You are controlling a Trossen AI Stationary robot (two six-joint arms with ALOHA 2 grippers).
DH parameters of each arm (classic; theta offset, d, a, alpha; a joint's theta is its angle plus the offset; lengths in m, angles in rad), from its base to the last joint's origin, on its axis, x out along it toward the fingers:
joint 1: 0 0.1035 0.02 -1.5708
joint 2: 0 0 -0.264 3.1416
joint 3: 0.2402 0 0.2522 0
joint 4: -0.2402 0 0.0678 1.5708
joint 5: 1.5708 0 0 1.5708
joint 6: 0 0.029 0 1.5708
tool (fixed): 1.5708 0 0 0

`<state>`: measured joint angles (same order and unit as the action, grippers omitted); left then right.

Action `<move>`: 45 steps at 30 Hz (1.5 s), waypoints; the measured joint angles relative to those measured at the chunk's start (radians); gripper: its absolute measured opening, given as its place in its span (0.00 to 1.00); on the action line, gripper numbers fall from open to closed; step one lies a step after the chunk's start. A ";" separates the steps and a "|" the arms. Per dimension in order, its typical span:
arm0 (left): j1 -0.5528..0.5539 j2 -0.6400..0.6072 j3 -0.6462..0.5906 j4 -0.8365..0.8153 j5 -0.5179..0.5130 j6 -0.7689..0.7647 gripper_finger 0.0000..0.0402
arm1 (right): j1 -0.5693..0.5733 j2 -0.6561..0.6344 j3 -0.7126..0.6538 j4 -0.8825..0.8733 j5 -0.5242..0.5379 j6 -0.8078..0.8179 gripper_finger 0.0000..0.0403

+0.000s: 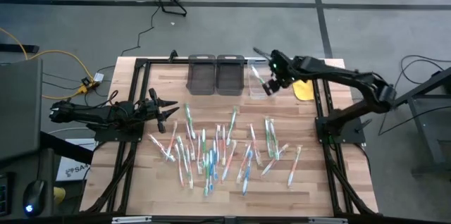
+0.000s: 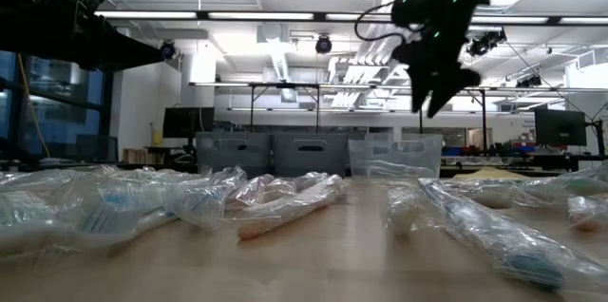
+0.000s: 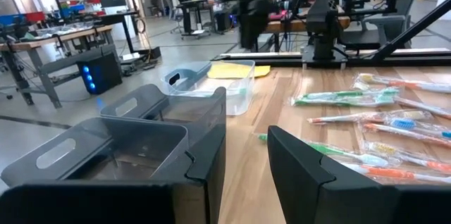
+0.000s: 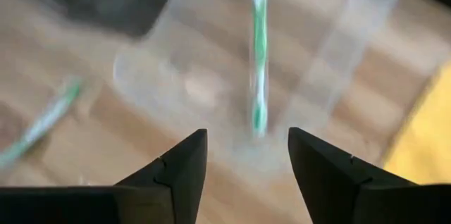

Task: Pick & Place Toothbrushes
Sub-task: Put the green toothbrush into the transparent bin

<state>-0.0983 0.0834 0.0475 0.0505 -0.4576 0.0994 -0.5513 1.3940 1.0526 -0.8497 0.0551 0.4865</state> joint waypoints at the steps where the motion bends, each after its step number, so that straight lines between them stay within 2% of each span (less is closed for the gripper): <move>1: 0.000 0.000 0.000 0.000 0.000 0.000 0.25 | 0.028 -0.020 -0.007 -0.029 0.018 0.029 0.47; 5: 0.000 0.000 0.000 0.000 0.000 0.000 0.25 | 0.150 -0.076 -0.044 -0.093 0.084 0.146 0.45; 9: 0.000 0.000 0.000 0.000 0.000 0.000 0.25 | 0.271 -0.102 -0.092 -0.094 0.078 0.262 0.45; 15: 0.000 0.000 0.000 0.000 0.001 0.000 0.25 | 0.436 -0.079 -0.168 -0.086 0.076 0.433 0.44; 21: 0.000 0.000 0.000 0.000 0.003 0.000 0.25 | 0.549 -0.041 -0.220 -0.035 0.076 0.573 0.44; 31: 0.000 0.000 0.000 -0.002 0.002 -0.002 0.25 | 0.651 0.098 -0.238 0.058 0.077 0.691 0.44; 38: 0.000 0.000 0.000 -0.009 0.002 -0.002 0.25 | 0.658 0.173 -0.237 0.089 0.078 0.695 0.44; 45: 0.000 0.000 0.000 -0.025 0.002 -0.004 0.25 | 0.658 0.184 -0.237 0.102 0.076 0.694 0.44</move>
<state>-0.0982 0.0834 0.0475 0.0257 -0.4557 0.0952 0.1070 1.5782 0.8158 -0.7472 0.1311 1.1805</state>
